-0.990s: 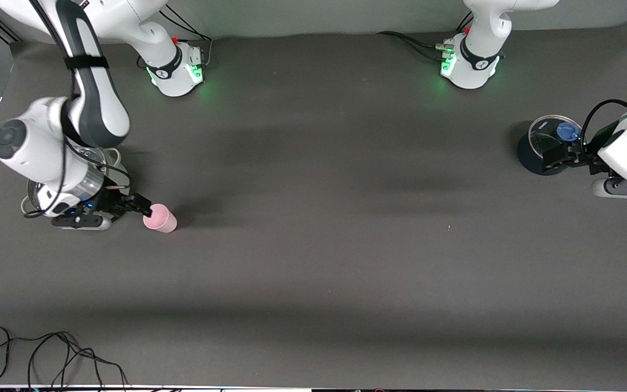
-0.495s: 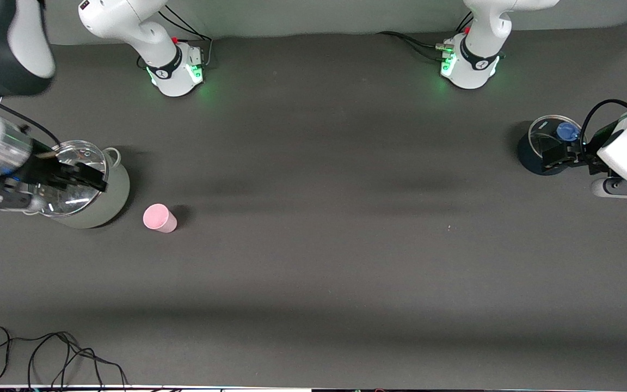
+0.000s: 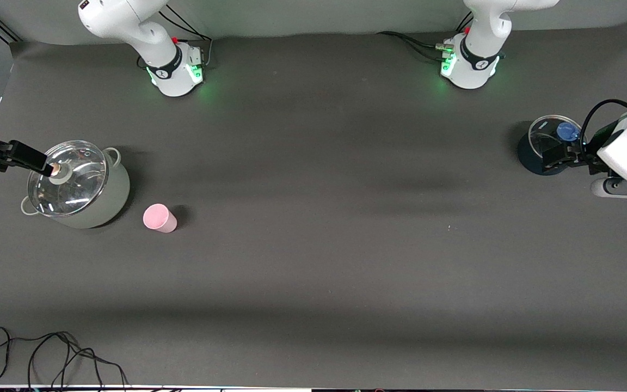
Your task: Transfer pink cup from left to right arm
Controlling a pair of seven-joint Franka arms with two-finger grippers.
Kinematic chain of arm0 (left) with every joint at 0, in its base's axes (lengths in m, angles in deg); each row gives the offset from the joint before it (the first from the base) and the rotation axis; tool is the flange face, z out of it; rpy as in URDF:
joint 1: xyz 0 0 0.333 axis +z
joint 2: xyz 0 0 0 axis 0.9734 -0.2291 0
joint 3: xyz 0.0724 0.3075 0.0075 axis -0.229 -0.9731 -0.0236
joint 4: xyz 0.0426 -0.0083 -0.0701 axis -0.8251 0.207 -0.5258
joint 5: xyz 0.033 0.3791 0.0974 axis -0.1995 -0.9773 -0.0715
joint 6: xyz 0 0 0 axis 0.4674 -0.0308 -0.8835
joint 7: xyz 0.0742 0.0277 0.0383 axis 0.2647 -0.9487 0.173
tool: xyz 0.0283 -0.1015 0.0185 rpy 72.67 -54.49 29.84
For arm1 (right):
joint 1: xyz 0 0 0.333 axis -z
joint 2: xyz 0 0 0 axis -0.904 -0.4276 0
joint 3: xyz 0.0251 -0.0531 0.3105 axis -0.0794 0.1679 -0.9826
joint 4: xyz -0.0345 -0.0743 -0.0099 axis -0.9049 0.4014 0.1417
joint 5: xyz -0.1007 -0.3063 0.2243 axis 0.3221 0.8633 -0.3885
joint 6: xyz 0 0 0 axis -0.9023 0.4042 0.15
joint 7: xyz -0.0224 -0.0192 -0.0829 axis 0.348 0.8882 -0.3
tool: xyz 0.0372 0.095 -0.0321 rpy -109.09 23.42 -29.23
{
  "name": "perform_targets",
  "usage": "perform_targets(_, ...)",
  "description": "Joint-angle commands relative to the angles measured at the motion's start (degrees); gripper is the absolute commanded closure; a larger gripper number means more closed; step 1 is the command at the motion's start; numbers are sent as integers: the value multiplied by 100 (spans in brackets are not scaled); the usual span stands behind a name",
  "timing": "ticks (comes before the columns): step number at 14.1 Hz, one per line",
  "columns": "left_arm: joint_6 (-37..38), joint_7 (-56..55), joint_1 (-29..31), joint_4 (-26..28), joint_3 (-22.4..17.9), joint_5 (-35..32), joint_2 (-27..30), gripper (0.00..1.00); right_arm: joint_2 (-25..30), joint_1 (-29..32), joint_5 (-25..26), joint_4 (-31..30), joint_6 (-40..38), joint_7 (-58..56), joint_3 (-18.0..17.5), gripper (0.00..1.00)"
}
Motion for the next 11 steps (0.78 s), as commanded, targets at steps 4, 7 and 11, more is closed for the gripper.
perform_targets(4, -31, -34, 19, 23, 53, -19, 78, 0, -219, -91, 69, 166, -95, 147, -24, 0)
perform_targets(7, 21, -34, 10, 15, 44, -28, 69, 0, -202, -65, 69, 148, -104, 59, -24, 0)
perform_targets(11, 3, -61, 19, -3, 44, -19, 34, 0, -158, 75, 78, 78, -166, 68, -120, 0)
